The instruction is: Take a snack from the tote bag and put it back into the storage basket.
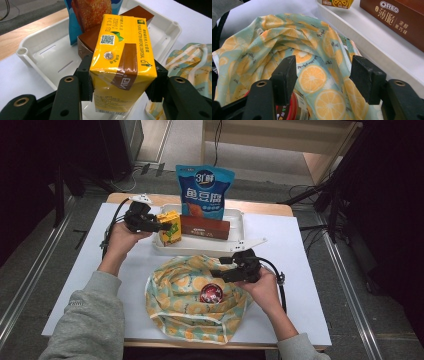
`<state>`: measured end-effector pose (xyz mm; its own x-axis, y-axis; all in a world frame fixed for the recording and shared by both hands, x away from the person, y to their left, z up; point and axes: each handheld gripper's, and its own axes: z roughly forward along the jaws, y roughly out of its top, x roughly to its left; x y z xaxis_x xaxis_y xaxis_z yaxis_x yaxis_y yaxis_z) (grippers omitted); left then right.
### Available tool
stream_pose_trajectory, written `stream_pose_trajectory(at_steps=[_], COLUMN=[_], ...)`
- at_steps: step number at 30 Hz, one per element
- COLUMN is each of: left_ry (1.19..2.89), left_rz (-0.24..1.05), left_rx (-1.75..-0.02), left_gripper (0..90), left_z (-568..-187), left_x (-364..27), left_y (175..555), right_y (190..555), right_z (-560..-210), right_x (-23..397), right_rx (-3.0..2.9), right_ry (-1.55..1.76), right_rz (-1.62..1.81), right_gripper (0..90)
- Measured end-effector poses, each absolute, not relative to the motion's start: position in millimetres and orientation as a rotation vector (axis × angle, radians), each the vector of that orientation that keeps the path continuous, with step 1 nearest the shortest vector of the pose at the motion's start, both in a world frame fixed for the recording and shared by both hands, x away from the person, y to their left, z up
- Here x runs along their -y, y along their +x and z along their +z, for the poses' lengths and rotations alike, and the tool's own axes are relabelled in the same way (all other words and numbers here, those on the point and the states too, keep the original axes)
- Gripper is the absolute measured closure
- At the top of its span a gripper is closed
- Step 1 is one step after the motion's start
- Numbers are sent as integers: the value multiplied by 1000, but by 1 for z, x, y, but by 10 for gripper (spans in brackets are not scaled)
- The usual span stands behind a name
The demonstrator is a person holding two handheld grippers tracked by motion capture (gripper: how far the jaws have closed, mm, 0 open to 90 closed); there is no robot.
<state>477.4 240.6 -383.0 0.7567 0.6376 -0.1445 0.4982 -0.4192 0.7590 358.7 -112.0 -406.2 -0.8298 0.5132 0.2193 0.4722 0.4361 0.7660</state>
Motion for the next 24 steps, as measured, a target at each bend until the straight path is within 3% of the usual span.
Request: stream_pose_trajectory(at_steps=[24], left_ry=[2147], left_rz=[144], left_rx=[-846], left_gripper=[499], left_z=[-402], left_x=[-241], left_y=[478], right_y=[359], right_z=[-407], right_x=[113], right_rx=[-2624], right_ry=[896], right_rz=[1376], right_gripper=[384])
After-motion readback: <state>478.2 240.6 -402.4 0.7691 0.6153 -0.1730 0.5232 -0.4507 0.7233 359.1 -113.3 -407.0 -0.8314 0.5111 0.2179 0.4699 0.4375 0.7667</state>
